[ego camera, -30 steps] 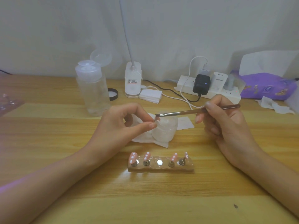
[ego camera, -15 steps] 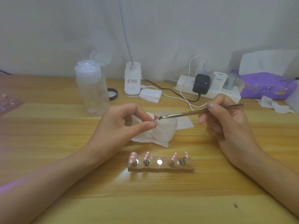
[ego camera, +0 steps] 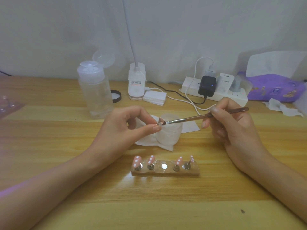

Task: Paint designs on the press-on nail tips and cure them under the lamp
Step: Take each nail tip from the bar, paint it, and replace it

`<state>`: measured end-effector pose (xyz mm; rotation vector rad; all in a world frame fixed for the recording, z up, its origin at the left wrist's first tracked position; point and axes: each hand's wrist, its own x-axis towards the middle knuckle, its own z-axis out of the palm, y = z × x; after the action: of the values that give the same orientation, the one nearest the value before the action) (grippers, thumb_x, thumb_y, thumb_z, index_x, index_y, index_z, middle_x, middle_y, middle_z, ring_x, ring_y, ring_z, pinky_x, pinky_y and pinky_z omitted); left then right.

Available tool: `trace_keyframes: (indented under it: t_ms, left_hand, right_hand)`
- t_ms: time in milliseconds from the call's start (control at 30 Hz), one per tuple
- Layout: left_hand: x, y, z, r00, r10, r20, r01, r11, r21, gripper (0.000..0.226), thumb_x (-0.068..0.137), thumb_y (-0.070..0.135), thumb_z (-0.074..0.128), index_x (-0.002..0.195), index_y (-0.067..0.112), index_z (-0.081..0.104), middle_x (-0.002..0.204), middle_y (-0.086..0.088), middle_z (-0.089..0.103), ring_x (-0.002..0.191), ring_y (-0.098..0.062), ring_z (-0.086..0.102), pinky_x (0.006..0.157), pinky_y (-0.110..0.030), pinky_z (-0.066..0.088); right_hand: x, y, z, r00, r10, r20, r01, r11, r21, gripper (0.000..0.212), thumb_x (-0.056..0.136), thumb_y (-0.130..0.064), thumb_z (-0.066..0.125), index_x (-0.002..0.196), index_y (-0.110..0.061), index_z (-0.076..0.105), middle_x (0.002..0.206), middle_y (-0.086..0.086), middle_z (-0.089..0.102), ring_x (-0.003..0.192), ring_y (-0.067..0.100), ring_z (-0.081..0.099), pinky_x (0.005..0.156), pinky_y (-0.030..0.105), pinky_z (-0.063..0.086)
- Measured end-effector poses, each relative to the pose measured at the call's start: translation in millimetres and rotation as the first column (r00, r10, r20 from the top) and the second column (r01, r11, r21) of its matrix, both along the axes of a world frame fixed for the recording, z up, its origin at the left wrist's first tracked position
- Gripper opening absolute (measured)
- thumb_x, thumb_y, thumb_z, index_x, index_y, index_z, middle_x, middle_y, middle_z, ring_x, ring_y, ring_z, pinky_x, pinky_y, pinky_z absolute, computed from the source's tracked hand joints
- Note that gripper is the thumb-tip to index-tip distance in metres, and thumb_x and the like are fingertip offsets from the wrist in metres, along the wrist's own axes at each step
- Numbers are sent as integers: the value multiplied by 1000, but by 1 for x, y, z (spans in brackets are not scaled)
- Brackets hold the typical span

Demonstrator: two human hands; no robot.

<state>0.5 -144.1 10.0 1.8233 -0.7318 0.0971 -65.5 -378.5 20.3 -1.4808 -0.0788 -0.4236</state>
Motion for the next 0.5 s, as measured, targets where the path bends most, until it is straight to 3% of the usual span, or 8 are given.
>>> trace_keyframes:
  t_ms: [233, 367, 500]
  left_hand:
    - [1, 1, -1, 1000, 3, 6, -3, 1000, 9, 17, 72, 41, 80, 71, 26, 71, 50, 10, 47, 48, -4, 36, 51, -9, 30]
    - [1, -1, -2, 1000, 6, 6, -6, 1000, 5, 16, 72, 41, 77, 70, 27, 71, 47, 14, 41, 47, -4, 34, 50, -10, 27]
    - [1, 0, -1, 999, -3, 43, 3, 1000, 21, 15, 74, 37, 77, 72, 24, 71, 50, 17, 47, 48, -4, 35, 51, -9, 28]
  right_hand:
    - [0, -1, 0, 1000, 14, -4, -14, 1000, 24, 24, 89, -25, 60, 66, -28, 54, 65, 5, 67, 44, 8, 35, 42, 16, 27]
    - [0, -1, 0, 1000, -19, -7, 20, 999, 50, 25, 89, -21, 63, 67, -24, 50, 61, 5, 64, 41, 8, 32, 41, 15, 27]
    - [0, 0, 1, 1000, -12, -1, 12, 999, 32, 22, 89, -24, 58, 68, -25, 50, 65, 5, 67, 44, 10, 35, 45, 26, 20]
